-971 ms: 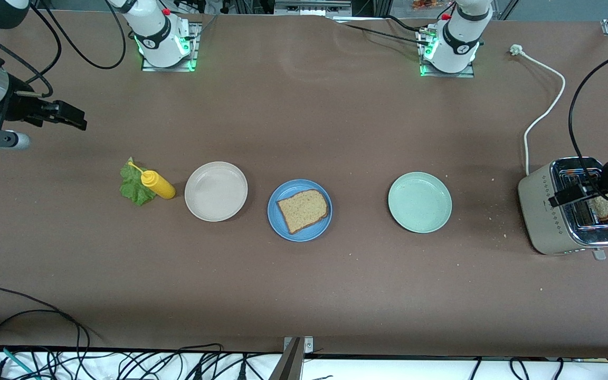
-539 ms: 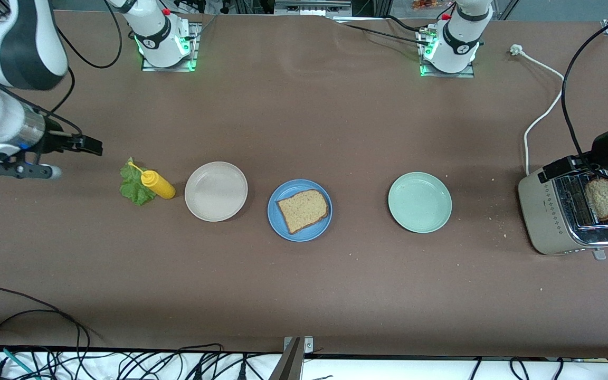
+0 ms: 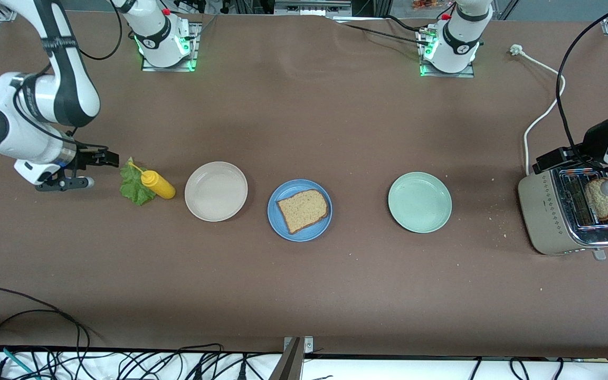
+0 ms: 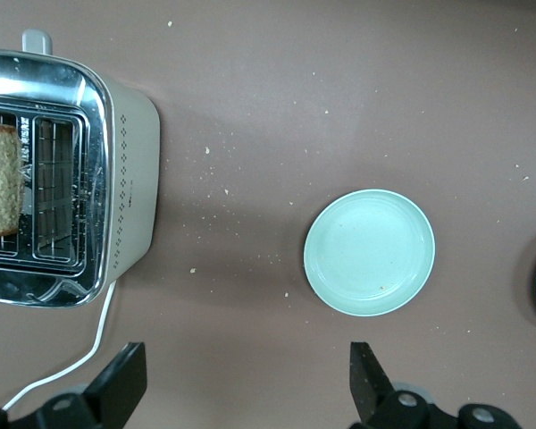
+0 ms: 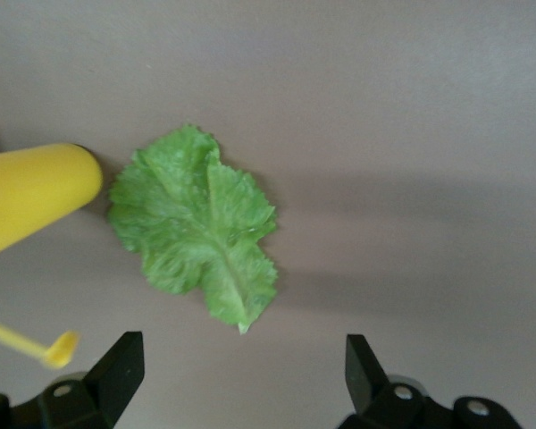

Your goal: Make sandwich in blue plate with both arms

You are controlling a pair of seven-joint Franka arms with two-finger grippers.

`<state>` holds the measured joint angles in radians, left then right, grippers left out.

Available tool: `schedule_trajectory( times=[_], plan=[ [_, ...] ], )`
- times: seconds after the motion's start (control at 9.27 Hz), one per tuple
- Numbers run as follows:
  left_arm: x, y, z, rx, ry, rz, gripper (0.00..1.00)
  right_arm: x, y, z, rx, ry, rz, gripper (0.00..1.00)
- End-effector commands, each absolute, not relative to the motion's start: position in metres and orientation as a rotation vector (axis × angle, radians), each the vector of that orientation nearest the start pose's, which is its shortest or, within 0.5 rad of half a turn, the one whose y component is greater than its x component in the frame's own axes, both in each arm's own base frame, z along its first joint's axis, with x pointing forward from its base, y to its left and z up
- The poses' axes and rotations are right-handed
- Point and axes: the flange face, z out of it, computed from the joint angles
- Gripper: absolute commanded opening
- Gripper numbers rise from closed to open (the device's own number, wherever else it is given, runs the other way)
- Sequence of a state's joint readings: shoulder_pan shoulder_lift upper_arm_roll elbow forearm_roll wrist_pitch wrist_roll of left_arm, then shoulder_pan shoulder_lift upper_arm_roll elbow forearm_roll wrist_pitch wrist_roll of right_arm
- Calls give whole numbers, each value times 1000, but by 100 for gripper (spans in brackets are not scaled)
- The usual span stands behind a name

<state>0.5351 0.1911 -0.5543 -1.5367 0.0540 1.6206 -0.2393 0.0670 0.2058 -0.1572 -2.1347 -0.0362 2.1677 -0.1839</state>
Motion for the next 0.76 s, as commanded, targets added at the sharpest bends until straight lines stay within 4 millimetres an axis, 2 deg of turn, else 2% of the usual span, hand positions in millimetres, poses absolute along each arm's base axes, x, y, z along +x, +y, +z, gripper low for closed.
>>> schedule_trajectory(
  times=[0.0, 0.22, 0.54, 0.65],
  plan=[
    [590, 24, 556, -3170, -324, 162, 100, 547, -55, 239, -3148, -225, 342, 100],
    [590, 26, 556, -3168, -329, 162, 100, 541, -56, 208, -3101, -146, 411, 100],
    [586, 23, 559, -3160, -322, 184, 100, 531, -65, 181, -3053, -110, 471, 100],
    [586, 23, 559, -3160, -322, 187, 100, 528, -68, 170, -3024, -108, 490, 90]
  ],
)
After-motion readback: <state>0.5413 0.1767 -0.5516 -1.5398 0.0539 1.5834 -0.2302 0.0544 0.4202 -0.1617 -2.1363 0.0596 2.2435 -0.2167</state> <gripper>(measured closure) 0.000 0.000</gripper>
